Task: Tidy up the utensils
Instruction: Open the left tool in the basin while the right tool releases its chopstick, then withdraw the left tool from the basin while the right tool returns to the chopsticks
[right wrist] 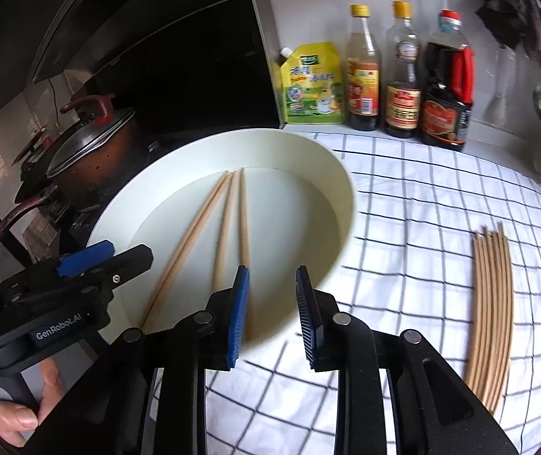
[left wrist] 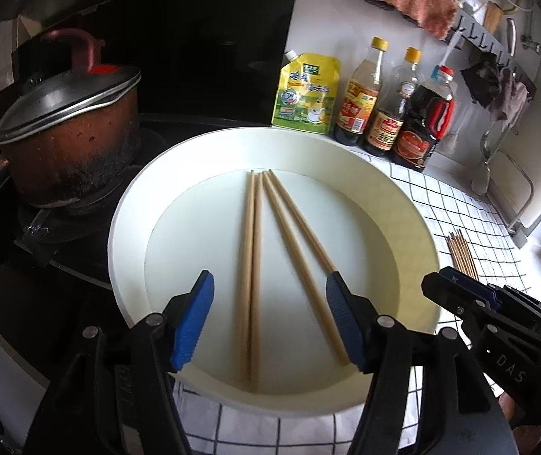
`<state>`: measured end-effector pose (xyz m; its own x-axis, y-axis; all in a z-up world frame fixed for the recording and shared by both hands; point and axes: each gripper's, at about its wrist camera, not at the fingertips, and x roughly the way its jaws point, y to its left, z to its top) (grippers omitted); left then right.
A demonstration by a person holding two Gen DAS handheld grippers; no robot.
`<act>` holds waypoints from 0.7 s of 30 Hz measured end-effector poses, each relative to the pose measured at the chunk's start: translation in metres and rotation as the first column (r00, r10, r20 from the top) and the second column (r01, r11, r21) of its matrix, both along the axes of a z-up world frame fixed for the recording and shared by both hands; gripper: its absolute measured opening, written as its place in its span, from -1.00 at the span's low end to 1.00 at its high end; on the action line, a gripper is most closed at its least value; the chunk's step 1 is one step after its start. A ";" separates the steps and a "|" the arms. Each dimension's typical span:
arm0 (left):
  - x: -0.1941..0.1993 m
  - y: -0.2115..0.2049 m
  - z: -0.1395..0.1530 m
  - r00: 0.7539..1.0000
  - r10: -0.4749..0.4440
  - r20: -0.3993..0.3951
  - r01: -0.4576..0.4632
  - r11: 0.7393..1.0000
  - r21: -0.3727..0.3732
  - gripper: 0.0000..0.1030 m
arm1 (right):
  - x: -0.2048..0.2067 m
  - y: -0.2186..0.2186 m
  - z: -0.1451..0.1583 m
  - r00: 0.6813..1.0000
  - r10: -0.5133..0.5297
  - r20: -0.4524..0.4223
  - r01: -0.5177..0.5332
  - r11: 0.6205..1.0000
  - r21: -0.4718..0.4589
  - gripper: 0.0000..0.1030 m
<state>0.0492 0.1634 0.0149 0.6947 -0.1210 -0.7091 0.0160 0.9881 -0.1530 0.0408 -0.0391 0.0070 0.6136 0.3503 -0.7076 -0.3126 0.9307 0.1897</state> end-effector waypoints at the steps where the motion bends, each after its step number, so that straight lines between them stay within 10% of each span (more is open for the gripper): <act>1: -0.002 -0.003 0.001 1.000 -0.004 0.004 0.004 1.000 0.002 0.27 | -0.004 -0.005 0.001 1.000 -0.010 0.002 0.010 1.000 0.002 -0.51; 21: -0.051 -0.093 0.004 0.994 -0.107 0.033 0.105 0.992 0.068 0.60 | -0.065 -0.114 -0.003 0.985 -0.171 0.022 0.171 0.985 0.015 -0.25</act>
<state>-0.0015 0.0703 0.0190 0.7057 -0.1490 -0.6927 0.1255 0.9885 -0.0848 -0.0237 -0.1533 0.0042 0.6811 0.2478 -0.6890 -0.1534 0.9684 0.1967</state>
